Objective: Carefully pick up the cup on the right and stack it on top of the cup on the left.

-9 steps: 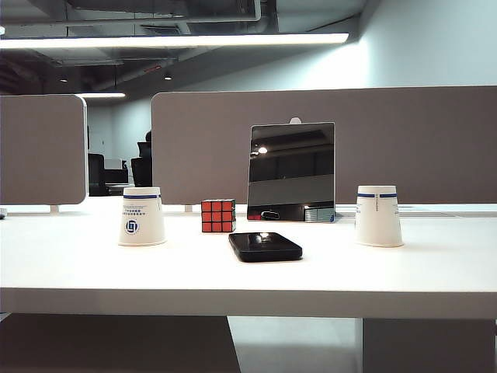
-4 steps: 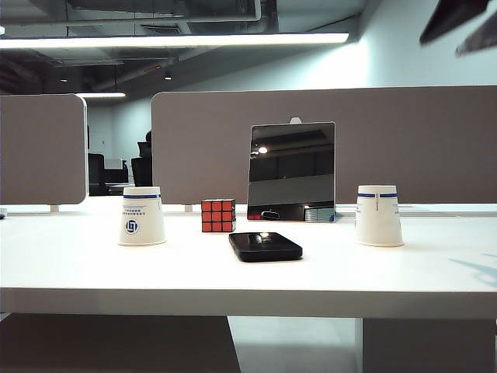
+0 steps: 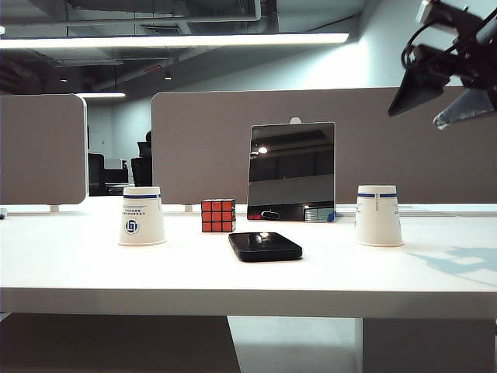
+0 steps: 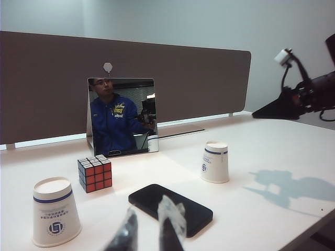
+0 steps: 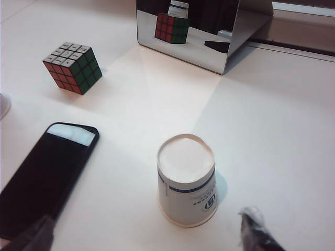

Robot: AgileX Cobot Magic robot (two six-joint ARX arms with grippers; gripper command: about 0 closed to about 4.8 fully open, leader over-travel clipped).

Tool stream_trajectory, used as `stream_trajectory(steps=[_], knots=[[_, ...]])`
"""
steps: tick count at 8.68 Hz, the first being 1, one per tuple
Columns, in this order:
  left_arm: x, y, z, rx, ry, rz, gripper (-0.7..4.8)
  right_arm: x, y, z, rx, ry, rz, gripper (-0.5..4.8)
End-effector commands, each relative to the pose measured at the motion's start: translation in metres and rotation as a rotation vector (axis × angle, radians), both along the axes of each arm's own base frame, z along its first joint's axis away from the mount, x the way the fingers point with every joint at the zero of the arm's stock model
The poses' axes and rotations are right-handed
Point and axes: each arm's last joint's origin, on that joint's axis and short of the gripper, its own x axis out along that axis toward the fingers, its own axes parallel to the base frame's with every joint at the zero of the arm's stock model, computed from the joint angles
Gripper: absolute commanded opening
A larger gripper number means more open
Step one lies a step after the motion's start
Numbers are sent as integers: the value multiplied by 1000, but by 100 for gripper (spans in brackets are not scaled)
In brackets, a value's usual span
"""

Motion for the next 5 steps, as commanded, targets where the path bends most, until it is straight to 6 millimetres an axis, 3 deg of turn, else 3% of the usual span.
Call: stream_trajectory(steps=[1,4,5], knots=[[0,0,1,-4,-8,2,61,16,3,-17,-29,-76,23,479],[0,0,1,-5,-8,6,61,25,9,-37,-26,-103,42,479],[0,0,2,-5,-16,5,61,40,12,-60,-20,-93,58,479]])
